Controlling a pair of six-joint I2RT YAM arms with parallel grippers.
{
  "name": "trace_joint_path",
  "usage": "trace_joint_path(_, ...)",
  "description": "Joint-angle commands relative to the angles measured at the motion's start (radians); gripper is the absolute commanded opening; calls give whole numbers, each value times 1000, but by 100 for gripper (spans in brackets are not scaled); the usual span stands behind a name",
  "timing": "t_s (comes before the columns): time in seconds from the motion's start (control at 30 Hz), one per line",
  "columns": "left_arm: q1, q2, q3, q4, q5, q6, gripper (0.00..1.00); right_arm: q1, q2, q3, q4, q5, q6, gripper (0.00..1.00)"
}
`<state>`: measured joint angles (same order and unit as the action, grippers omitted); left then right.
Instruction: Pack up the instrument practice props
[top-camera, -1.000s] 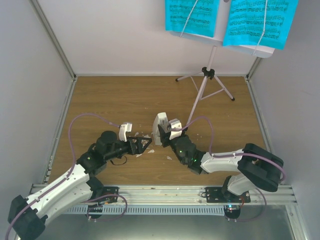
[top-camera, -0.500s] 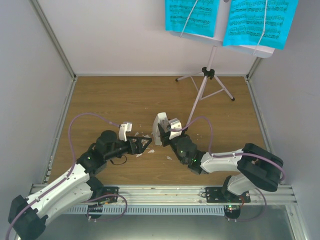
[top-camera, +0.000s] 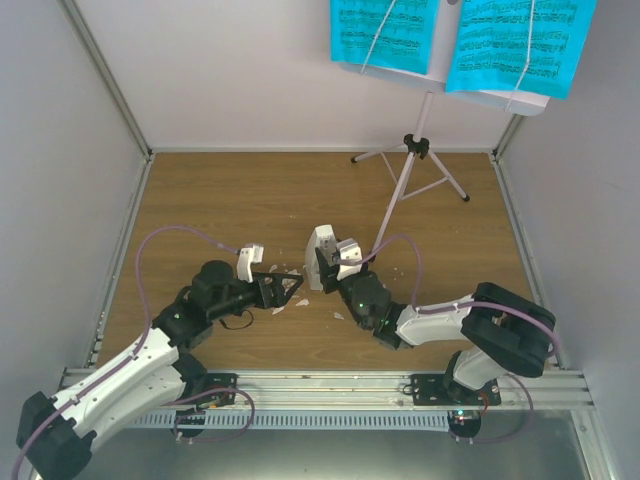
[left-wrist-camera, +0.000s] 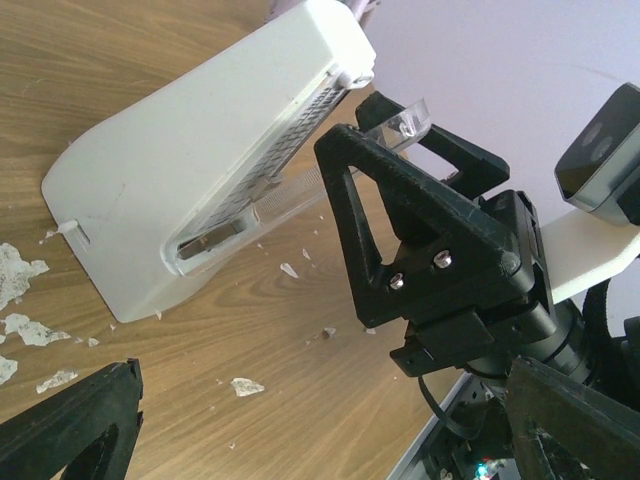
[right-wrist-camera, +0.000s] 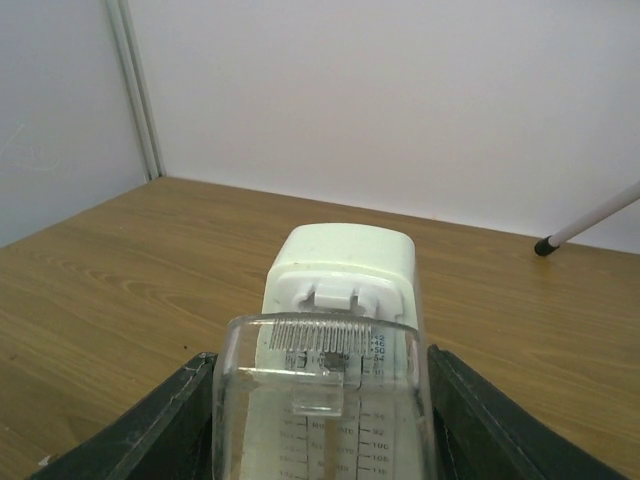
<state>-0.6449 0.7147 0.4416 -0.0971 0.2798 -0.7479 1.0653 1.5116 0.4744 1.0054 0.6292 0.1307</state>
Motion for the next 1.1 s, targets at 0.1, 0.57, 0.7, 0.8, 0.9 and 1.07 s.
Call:
trace_joint_path(0.1,7,-25,25,20,0,9,99,9,32,-24,91,54,19,46)
trace_joint_path(0.57,10,-28,17,18,1,12,99,27,51,-21,179,107,-4,45)
trace_joint_path(0.7,11,-31,16,17,3,11,99,33,68,-13,205,99,-22,45)
trace_joint_path(0.8,11,-34,16,17,4,10,99,34,81,-15,219,91,-31,45)
trace_joint_path(0.9,13,-36,14,15,3,11,99,33,90,-28,249,80,-36,45)
trace_joint_path(1.07,14,-40,14,12,4,13,99,33,96,-38,242,60,-8,45)
